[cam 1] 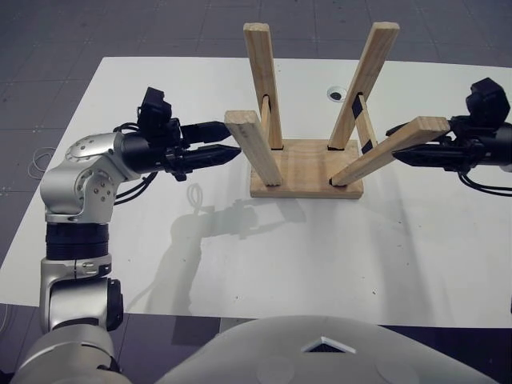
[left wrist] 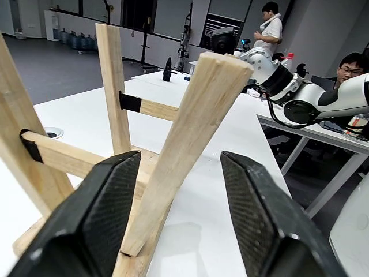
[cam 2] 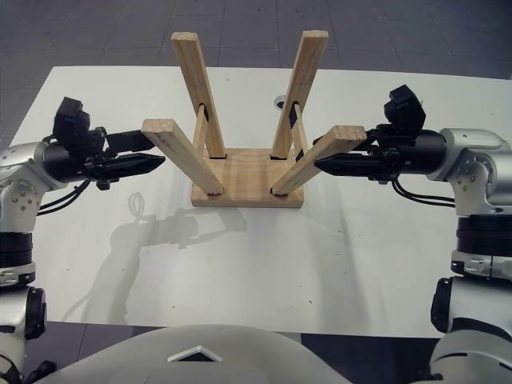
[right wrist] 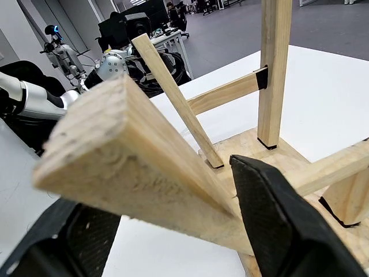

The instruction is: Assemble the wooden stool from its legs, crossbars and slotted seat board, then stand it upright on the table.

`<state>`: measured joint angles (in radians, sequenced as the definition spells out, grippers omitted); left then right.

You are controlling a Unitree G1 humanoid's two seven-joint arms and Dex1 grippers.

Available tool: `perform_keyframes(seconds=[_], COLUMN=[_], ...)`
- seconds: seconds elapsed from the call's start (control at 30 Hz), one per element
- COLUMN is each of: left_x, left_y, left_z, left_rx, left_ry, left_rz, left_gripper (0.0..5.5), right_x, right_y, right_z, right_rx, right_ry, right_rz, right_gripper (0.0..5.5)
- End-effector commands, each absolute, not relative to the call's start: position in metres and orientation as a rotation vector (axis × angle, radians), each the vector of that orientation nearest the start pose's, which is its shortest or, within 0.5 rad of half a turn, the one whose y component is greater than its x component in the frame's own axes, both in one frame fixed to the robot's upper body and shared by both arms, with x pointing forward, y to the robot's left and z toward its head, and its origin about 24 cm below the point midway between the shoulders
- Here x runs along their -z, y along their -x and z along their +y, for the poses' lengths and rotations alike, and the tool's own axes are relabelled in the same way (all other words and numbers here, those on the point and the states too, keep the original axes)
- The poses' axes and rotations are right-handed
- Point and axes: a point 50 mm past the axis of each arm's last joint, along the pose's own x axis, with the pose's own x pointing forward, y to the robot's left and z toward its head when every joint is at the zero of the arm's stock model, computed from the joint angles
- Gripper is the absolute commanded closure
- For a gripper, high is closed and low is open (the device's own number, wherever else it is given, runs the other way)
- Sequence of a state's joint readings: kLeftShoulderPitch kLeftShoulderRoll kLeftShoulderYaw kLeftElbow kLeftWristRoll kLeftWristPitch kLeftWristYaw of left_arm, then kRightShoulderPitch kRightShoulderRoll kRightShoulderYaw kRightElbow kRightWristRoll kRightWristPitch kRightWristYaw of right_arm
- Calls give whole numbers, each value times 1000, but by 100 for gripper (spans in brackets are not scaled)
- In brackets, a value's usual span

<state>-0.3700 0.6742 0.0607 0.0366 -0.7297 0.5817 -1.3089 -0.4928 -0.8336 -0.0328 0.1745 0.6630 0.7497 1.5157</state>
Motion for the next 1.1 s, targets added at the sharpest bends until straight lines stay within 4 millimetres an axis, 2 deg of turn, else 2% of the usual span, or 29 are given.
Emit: perform_keyframes(seconds=[0.03,0.23,0.67,0.77,0.87,0.97,1.1], left_x=[-155,-153,-151,-149,-149,-149,-149], left_y=[-276,-283,-282,-281,-280,-280,-278], left_z=[198,190,182,181,180,179,180], left_rx=[1400,1413,1458,1468,1479,1485,1491], left_ry=[176,173,192,196,202,211,225], left_rz=[120,113,122,137,143,144,150], left_gripper=[293,293,293,293,338,379,394], right_x=[-168,-166,-160,-159,-158,-157,-158], right_y=[-281,-283,-282,-283,-282,-282,-280], right_z=[-238,-235,-236,-235,-234,-234,-233], right_rx=[-1411,-1426,-1428,-1428,-1429,-1431,-1446], right_ry=[-161,-158,-138,-138,-139,-140,-145], right_rz=[365,362,400,401,403,402,402], right_gripper=[237,237,237,293,331,337,346])
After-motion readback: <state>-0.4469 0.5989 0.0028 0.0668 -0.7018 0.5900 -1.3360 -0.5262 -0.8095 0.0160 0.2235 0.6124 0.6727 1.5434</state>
